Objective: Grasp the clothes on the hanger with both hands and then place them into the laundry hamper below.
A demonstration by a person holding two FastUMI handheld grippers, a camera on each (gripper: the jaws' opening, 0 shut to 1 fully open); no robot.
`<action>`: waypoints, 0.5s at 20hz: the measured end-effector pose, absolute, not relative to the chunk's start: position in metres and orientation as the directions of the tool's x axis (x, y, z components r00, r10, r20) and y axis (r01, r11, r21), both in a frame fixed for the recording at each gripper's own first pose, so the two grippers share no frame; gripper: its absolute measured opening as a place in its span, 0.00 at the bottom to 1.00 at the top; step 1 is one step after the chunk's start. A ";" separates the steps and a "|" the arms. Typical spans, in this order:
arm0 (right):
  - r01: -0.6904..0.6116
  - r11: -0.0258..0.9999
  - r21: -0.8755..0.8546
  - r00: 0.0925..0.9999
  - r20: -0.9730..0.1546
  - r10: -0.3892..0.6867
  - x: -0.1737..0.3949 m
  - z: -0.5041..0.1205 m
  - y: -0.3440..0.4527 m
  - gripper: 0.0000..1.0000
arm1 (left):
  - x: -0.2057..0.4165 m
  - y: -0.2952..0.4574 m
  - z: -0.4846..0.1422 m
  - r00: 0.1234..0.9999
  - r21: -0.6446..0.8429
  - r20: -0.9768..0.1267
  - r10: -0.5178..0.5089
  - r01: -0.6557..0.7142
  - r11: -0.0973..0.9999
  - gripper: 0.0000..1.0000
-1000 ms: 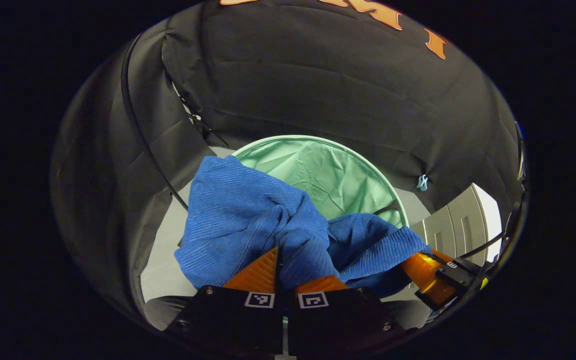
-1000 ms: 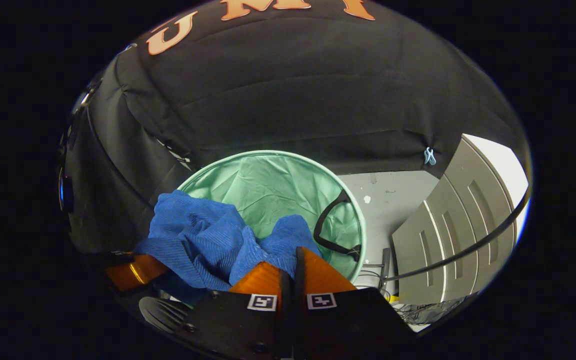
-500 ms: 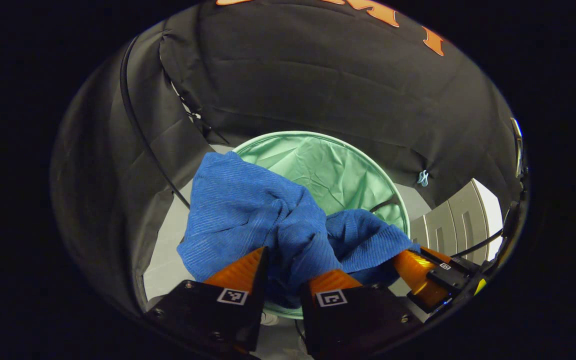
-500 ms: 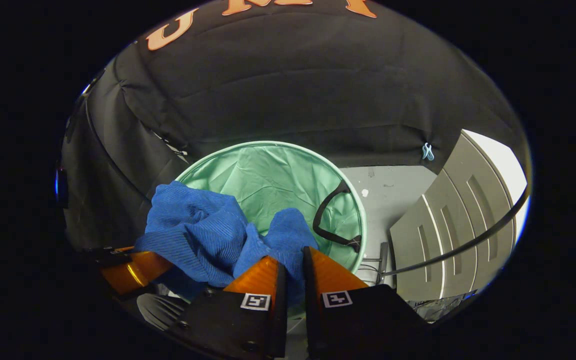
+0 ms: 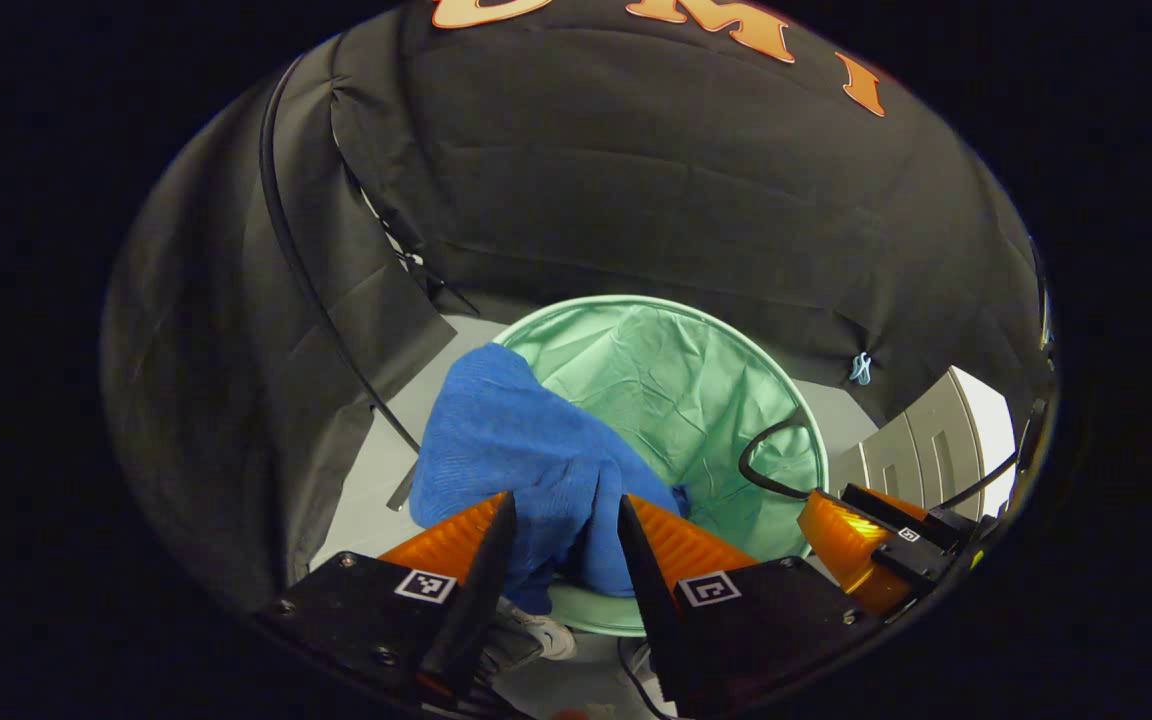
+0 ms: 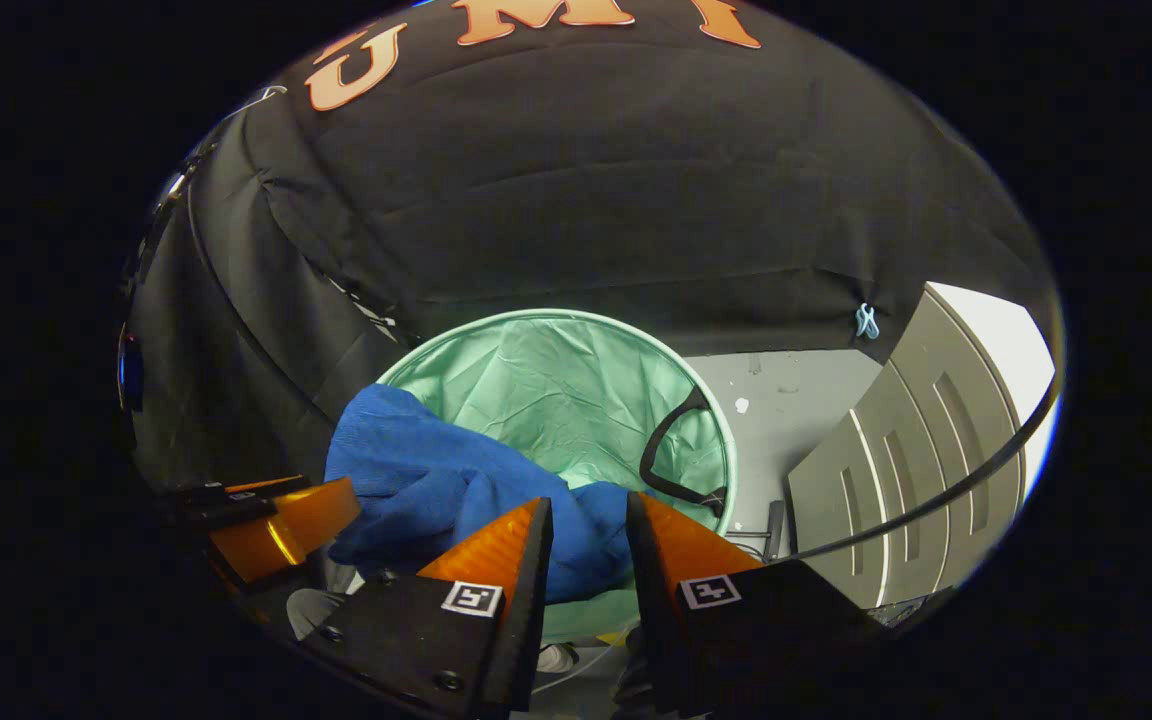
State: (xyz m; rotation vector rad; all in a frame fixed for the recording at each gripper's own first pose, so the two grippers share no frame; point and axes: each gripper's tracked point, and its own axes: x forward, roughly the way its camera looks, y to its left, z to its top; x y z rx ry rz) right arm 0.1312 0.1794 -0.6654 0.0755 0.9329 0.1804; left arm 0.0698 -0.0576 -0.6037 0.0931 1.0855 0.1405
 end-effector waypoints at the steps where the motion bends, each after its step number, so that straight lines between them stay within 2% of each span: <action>1: -0.122 0.982 0.142 0.592 -0.784 0.186 0.132 -0.660 0.177 0.40 | 0.070 -0.056 -0.597 0.469 0.139 -0.869 0.159 -0.076 0.987 0.67; 2: -0.124 0.981 0.149 0.600 -0.776 0.194 0.134 -0.654 0.179 0.63 | 0.071 -0.054 -0.590 0.478 0.136 -0.864 0.161 -0.085 0.987 0.67; 3: -0.122 0.981 0.149 0.610 -0.768 0.193 0.134 -0.646 0.179 0.60 | 0.073 -0.054 -0.585 0.487 0.132 -0.859 0.159 -0.090 0.987 0.68; 4: -0.121 0.981 0.150 0.619 -0.761 0.193 0.135 -0.640 0.179 0.82 | 0.073 -0.056 -0.578 0.496 0.133 -0.853 0.162 -0.094 0.987 0.72; 5: -0.122 0.981 0.148 0.628 -0.754 0.192 0.134 -0.635 0.177 0.63 | 0.074 -0.056 -0.572 0.502 0.143 -0.847 0.175 -0.102 0.984 0.76; 6: -0.122 0.982 0.144 0.635 -0.749 0.189 0.134 -0.629 0.178 0.70 | 0.075 -0.054 -0.567 0.509 0.151 -0.841 0.184 -0.107 0.983 0.87; 7: -0.120 0.984 0.135 0.641 -0.746 0.181 0.131 -0.625 0.176 0.85 | 0.078 -0.054 -0.565 0.518 0.149 -0.835 0.184 -0.109 0.983 0.93; 8: -0.119 0.985 0.127 0.647 -0.742 0.173 0.128 -0.622 0.174 0.87 | 0.072 -0.057 -0.559 0.524 0.149 -0.832 0.184 -0.110 0.983 0.99; 9: -0.119 0.985 0.122 0.652 -0.739 0.170 0.128 -0.619 0.175 0.98 | 0.072 -0.057 -0.554 0.529 0.150 -0.828 0.186 -0.110 0.983 0.98; 10: -0.118 0.986 0.118 0.655 -0.737 0.166 0.127 -0.615 0.175 0.98 | 0.070 -0.055 -0.551 0.534 0.150 -0.825 0.186 -0.110 0.983 0.97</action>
